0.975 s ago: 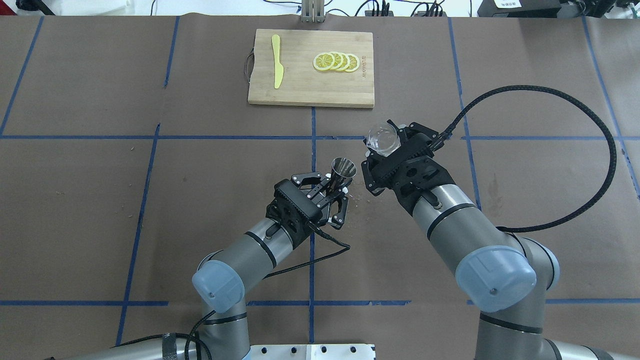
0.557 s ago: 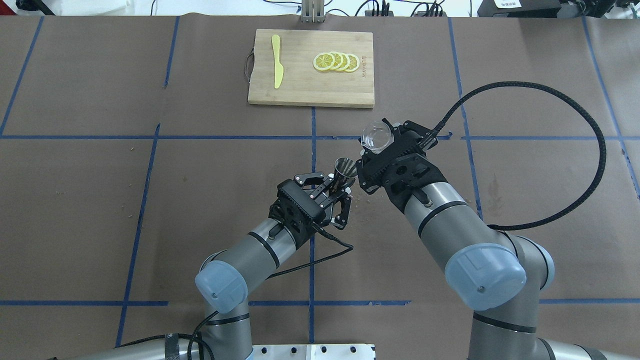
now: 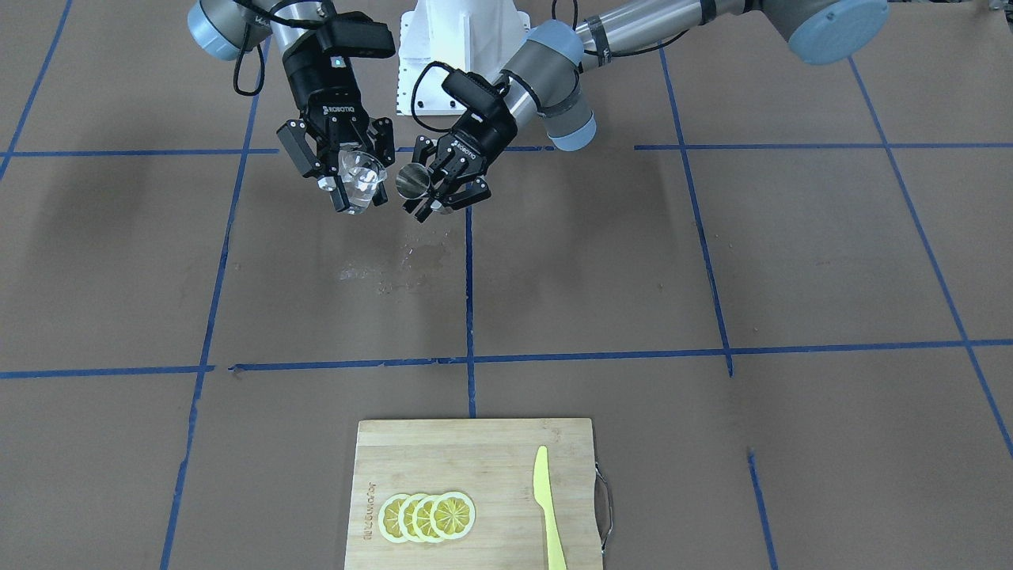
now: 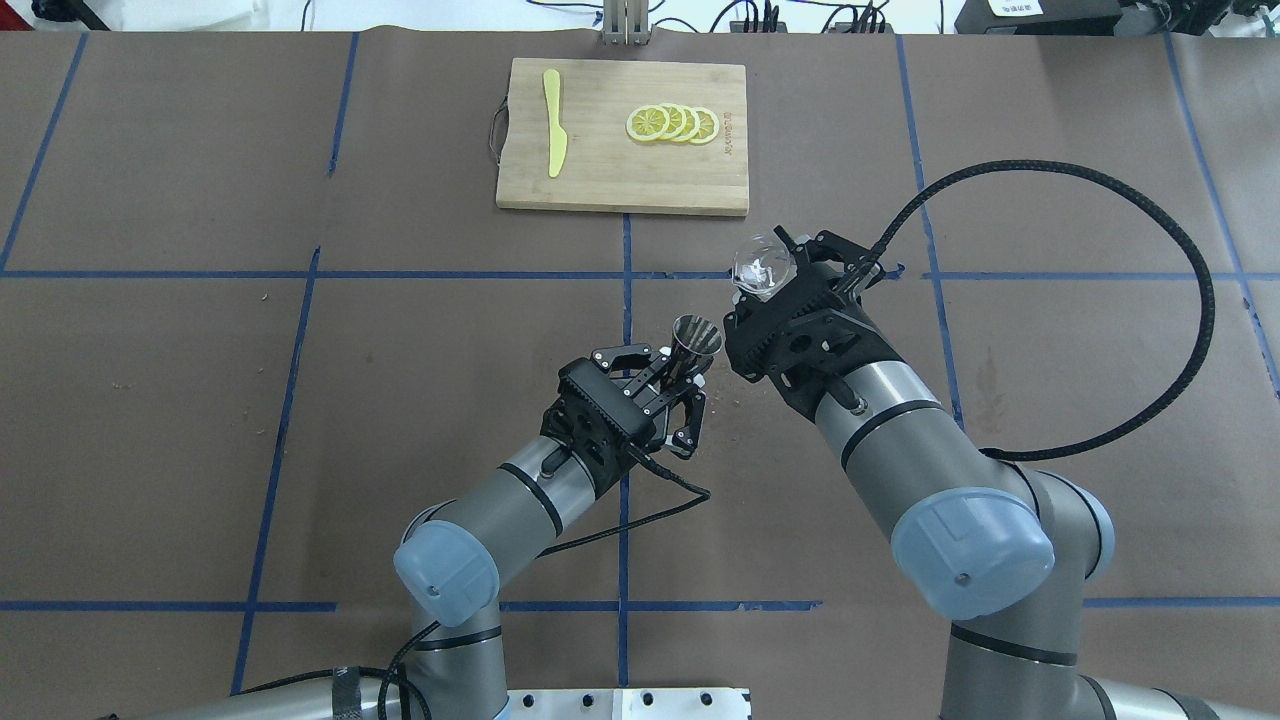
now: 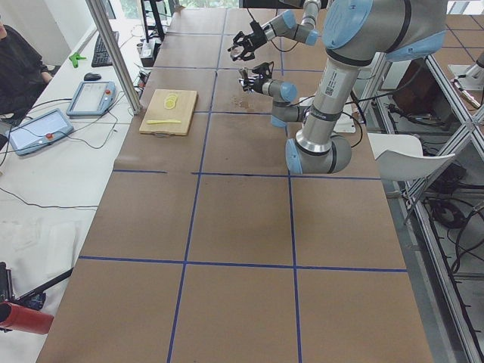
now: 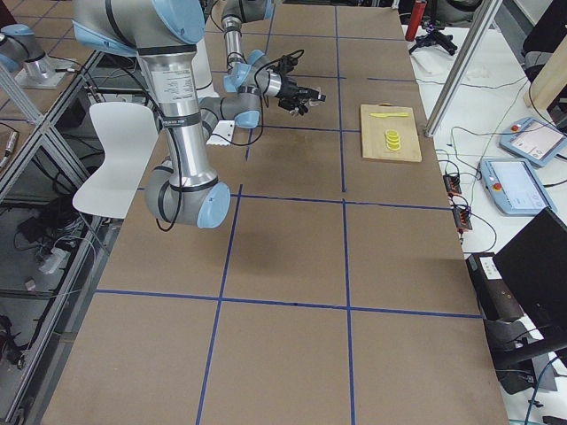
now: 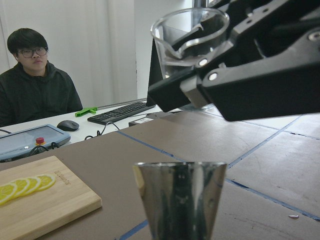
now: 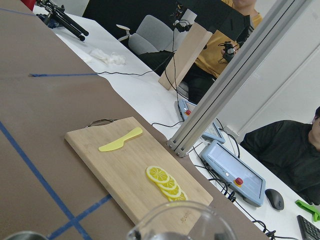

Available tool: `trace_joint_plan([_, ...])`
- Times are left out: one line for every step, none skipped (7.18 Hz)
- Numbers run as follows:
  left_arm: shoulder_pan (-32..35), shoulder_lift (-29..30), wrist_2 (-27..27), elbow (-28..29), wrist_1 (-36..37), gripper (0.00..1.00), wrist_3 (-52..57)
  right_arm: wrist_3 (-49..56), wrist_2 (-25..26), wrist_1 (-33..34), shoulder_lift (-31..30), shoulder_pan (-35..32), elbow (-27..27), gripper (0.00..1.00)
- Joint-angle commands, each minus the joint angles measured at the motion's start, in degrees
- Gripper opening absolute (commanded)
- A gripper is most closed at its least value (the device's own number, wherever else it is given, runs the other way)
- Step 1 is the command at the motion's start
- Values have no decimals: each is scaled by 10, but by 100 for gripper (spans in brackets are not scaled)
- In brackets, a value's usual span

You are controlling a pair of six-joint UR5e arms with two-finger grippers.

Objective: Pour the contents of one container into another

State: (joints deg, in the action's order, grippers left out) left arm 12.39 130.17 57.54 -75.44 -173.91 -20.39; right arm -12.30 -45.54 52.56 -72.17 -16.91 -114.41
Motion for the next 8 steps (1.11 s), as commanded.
trace_joint_plan([0,0,0,1,1,0,0,25,17,0,0,6,-2,0])
trace_joint_plan([0,0,1,6,0,0,1,26,22,0,0,10,-2,0])
trace_joint_plan([0,0,1,6,1,0,0,40,28,0,4,15,-1,0])
trace_joint_plan([0,0,1,6,1,0,0,59,38,0,5,19,-2,0])
trace_joint_plan([0,0,1,6,1,0,0,60,43,0,6,24,-1,0])
trace_joint_plan([0,0,1,6,1,0,1,61,47,0,5,26,-1,0])
trace_joint_plan([0,0,1,6,1,0,1,75,57,1,7,31,-1,0])
trace_joint_plan([0,0,1,6,1,0,0,76,62,1,8,35,1,0])
